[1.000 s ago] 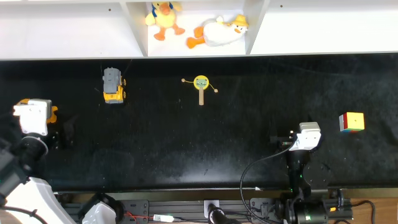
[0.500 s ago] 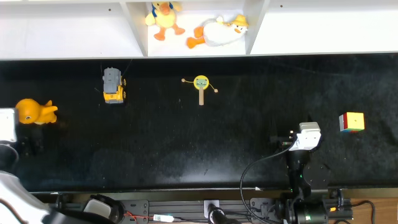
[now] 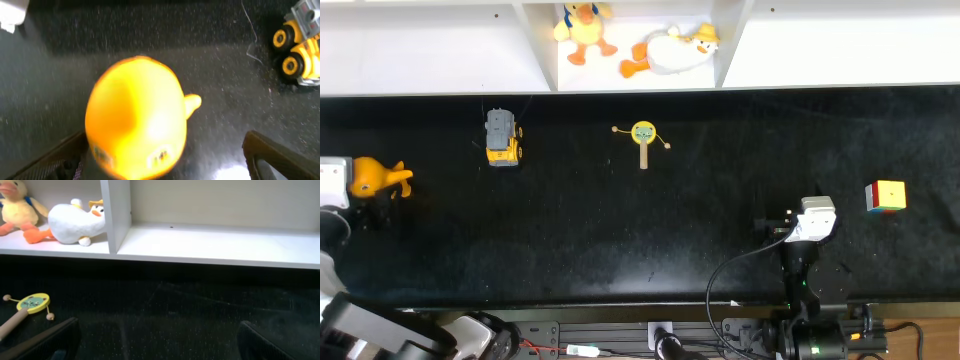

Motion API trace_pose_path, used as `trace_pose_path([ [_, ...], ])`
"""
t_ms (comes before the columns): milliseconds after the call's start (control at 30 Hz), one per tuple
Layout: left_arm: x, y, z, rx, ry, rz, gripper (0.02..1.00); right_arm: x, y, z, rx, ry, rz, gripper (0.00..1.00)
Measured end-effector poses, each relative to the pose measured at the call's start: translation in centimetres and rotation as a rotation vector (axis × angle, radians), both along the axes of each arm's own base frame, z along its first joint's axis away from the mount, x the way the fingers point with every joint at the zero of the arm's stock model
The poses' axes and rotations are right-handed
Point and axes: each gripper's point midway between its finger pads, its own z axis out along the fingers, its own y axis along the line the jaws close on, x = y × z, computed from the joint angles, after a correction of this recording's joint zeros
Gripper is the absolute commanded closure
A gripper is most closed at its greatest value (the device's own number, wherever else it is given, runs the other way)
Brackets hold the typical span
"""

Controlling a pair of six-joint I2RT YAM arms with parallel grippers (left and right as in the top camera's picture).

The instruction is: Store Toys

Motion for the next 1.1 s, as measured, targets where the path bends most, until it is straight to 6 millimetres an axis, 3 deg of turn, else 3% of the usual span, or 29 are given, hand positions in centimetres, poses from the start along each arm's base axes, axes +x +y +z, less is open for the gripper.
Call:
trace_pose_path([
  [267, 0.6, 1.4, -0.5, 0.026, 0.016, 0.052, 0.025, 0.0, 0.0, 0.0, 0.0, 0.0, 0.0, 0.005],
  [400, 0.5, 1.9, -0.6, 0.029, 0.028, 0.083, 0.104, 0.0, 0.0, 0.0, 0.0, -0.001, 0.0, 0.003],
  [533, 0.4, 2.0, -0.8, 0.021, 0.036, 0.096, 0.264, 0.0, 0.0, 0.0, 0.0, 0.0, 0.0, 0.007],
  [600, 0.4, 2.0, -1.0, 0.012, 0.041, 0.103, 0.448, 0.0, 0.0, 0.0, 0.0, -0.001, 0.0, 0.005],
  [833, 0.5, 2.2, -1.4, 0.003, 0.046, 0.111, 0.936, 0.0, 0.0, 0.0, 0.0, -0.001, 0.0, 0.005],
  [900, 0.5, 2.1, -1.4, -0.01, 0.049, 0.118, 0.982, 0.0, 0.0, 0.0, 0.0, 0.0, 0.0, 0.005],
  [1100, 0.6, 1.4, -0.4, -0.049, 0.048, 0.165, 0.982, 0.0, 0.0, 0.0, 0.0, 0.0, 0.0, 0.005],
])
